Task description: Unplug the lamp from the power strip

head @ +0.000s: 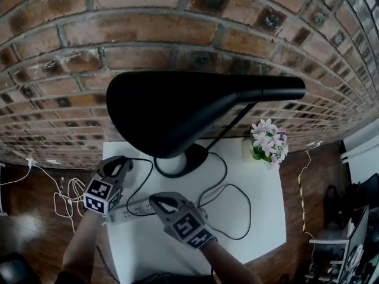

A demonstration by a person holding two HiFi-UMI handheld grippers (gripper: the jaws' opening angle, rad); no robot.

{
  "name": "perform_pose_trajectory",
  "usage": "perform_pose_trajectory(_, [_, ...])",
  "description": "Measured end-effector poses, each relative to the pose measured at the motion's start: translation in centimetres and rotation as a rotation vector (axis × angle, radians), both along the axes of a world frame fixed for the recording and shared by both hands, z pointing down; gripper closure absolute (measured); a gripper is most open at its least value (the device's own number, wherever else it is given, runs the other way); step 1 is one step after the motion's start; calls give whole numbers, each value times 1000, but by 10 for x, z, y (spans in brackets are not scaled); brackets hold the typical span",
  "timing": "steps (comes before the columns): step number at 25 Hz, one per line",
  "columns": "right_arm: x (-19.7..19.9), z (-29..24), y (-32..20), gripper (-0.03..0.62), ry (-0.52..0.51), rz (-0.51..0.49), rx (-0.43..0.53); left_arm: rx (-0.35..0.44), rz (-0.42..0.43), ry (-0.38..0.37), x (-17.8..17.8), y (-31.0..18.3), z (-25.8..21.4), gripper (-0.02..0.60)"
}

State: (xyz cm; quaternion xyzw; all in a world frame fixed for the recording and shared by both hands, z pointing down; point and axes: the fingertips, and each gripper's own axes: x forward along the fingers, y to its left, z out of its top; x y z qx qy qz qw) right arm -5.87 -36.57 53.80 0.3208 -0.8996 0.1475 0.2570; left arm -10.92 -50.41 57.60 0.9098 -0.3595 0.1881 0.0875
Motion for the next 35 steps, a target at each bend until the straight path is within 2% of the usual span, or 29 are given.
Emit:
perform_pose_trajectory(3, [-3,3,-7,595,1,-5,5,-1,14,-31,-2,-6,9,509])
perform_pose_trajectory(11, [-17,11,-9,595,-9,-32,-18,-93,59,-96,-2,-2,44,508])
perform_pose_trajectory(23, [-9,14,-6,595,-17,-5,-29,-92,88,-160,4,0,52,505])
perform_pose_trajectory(35, [-3,13,-2,595,-18,12,-31,-86,94,-149,3,1,51,499])
